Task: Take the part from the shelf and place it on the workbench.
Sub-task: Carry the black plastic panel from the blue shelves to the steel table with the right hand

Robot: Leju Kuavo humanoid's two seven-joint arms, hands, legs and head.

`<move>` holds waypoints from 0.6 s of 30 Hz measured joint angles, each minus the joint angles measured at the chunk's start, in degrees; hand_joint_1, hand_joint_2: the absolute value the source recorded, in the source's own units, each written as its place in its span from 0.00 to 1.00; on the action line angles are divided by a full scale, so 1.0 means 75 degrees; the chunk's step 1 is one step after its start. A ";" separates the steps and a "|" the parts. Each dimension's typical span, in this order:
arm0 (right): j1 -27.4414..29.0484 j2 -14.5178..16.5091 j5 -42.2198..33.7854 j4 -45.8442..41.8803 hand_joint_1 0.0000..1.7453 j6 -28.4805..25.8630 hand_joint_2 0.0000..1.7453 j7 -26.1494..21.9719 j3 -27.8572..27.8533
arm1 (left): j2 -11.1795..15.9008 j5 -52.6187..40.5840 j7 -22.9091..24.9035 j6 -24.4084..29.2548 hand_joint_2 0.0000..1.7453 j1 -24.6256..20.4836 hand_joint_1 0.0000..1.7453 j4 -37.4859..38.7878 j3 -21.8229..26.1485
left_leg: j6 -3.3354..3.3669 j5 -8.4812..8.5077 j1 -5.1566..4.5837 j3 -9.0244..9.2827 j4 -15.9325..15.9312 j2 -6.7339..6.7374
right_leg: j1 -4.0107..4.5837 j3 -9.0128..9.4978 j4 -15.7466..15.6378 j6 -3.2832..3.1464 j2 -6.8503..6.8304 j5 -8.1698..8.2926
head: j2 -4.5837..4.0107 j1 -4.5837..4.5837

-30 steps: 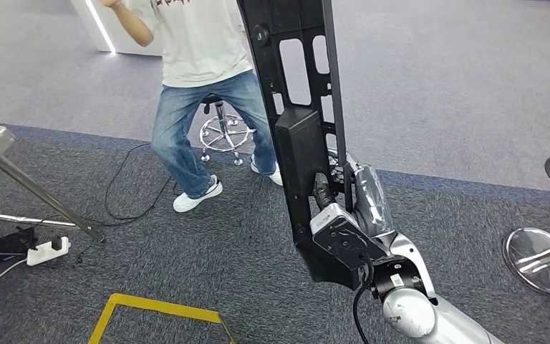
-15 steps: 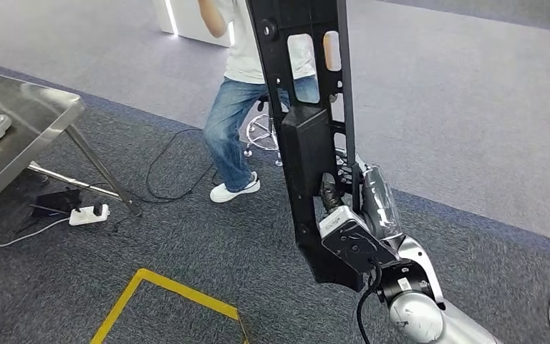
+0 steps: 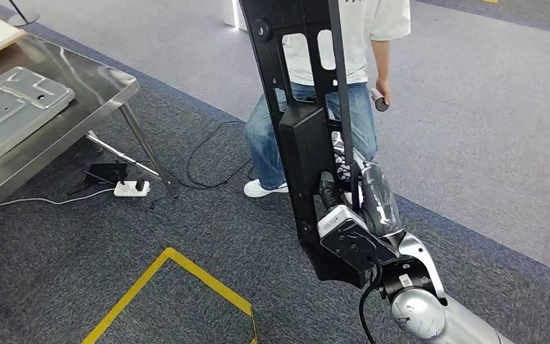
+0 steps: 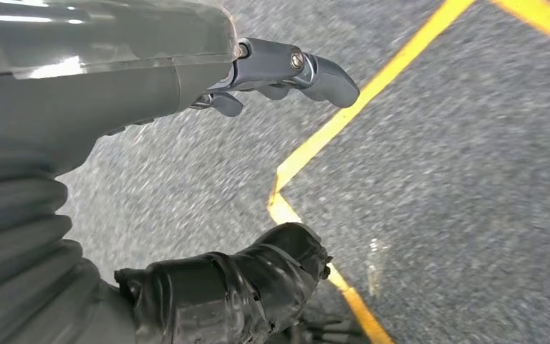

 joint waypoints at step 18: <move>0.0143 -0.0012 0.0006 -0.0015 1.00 -0.0007 1.00 -0.0036 -0.0012 | 0.0022 0.0020 0.0139 0.0009 1.00 -0.0032 0.00 0.0003 -0.0003 | 0.0444 0.0507 -0.0065 0.1193 -0.1851 -0.0811 | -0.0085 -0.0406 0.0540 0.0334 0.0775 0.0006 | 0.0000 0.0090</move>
